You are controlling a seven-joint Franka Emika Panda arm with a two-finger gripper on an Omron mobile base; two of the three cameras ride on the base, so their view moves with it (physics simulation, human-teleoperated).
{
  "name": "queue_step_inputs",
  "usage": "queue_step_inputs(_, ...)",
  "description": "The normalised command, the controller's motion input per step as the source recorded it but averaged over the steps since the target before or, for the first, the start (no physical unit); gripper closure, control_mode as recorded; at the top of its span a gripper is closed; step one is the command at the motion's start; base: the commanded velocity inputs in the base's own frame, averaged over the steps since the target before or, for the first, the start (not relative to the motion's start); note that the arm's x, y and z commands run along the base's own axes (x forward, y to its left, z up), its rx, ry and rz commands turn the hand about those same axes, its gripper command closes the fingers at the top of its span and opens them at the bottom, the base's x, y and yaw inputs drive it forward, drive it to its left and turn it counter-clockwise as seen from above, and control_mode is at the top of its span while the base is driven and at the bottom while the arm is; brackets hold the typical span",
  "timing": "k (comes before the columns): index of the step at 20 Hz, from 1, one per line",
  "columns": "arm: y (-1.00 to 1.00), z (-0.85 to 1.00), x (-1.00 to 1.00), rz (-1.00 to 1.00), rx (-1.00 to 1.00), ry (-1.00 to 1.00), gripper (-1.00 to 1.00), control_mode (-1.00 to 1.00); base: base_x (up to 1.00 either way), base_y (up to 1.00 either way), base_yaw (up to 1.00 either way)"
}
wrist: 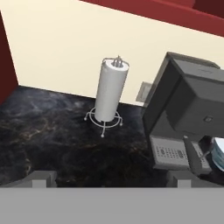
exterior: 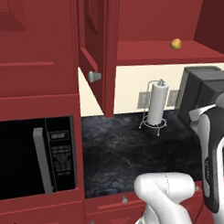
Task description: Pick the mangos from the cabinet and place them in one bowl. Pick the squash from the sink and place it in the other bowl.
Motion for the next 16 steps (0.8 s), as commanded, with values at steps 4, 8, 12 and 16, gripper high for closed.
queue_step_inputs(4, -0.01, 0.70, 0.25, -0.15, 0.01, 0.01, -1.00, -1.00, 0.00, 0.00, 0.00)
queue_step_inputs(8, -0.07, 0.72, 0.16, -0.16, 0.01, 0.02, -1.00, -1.00, 0.00, 0.00, 0.00)
queue_step_inputs(12, -0.03, 0.78, 0.19, -0.15, 0.03, 0.00, -1.00, -1.00, 0.00, 0.00, 0.00)
queue_step_inputs(16, -0.15, 0.52, 0.01, -0.04, 0.06, -0.06, -1.00, -1.00, 0.00, 0.00, 0.00)
